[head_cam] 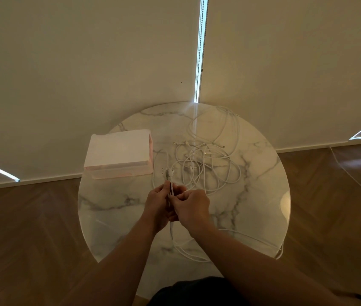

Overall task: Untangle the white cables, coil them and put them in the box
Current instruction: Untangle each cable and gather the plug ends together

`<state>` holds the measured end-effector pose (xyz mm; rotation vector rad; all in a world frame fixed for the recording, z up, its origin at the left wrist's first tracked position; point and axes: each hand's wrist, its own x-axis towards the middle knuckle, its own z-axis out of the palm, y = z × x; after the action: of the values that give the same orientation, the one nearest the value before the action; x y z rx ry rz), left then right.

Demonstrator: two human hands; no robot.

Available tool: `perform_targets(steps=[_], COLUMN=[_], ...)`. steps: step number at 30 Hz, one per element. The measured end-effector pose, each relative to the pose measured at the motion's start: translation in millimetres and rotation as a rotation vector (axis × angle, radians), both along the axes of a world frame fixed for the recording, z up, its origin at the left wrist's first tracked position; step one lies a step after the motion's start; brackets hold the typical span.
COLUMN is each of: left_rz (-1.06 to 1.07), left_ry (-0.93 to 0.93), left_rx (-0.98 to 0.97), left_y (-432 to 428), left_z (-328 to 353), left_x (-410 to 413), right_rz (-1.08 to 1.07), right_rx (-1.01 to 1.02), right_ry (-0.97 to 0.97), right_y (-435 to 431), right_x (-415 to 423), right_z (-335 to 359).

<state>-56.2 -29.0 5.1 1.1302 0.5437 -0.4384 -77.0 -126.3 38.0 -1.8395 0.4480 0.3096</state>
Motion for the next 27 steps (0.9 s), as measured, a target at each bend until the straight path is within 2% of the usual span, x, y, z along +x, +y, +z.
perform_targets(steps=[3, 5, 9, 12, 15, 17, 20, 23, 27], left_rz=[0.012, 0.049, 0.183, 0.159, 0.230, 0.274, 0.289, 0.282, 0.338], left_ry=[-0.002, -0.015, -0.016, -0.008, 0.010, -0.006, -0.016, -0.017, -0.055], left_rx=[0.007, -0.024, -0.098, -0.062, -0.091, -0.082, -0.074, -0.100, -0.053], left_y=[0, -1, 1, -2, -3, 3, 11, 12, 24], left_z=[-2, -4, -11, -15, -13, -10, -6, -2, 2], left_x=[2, 4, 10, 9, 12, 17, 24, 27, 31], right_rz=[0.070, 0.206, 0.527, 0.706, 0.816, 0.894, 0.980, 0.921, 0.906], right_rx=[-0.061, -0.204, -0.627, -0.752, -0.882, -0.887, -0.755, -0.614, -0.667], right_ry=[-0.018, -0.066, -0.073, -0.085, -0.134, -0.116, -0.104, -0.110, -0.077], right_y=[-2, -6, -27, -37, -43, -50, -48, -44, -65], right_x=[0, -2, -15, -23, -23, -24, -31, -38, -42], right_z=[-3, -7, -15, -16, -14, -19, -34, -52, -74])
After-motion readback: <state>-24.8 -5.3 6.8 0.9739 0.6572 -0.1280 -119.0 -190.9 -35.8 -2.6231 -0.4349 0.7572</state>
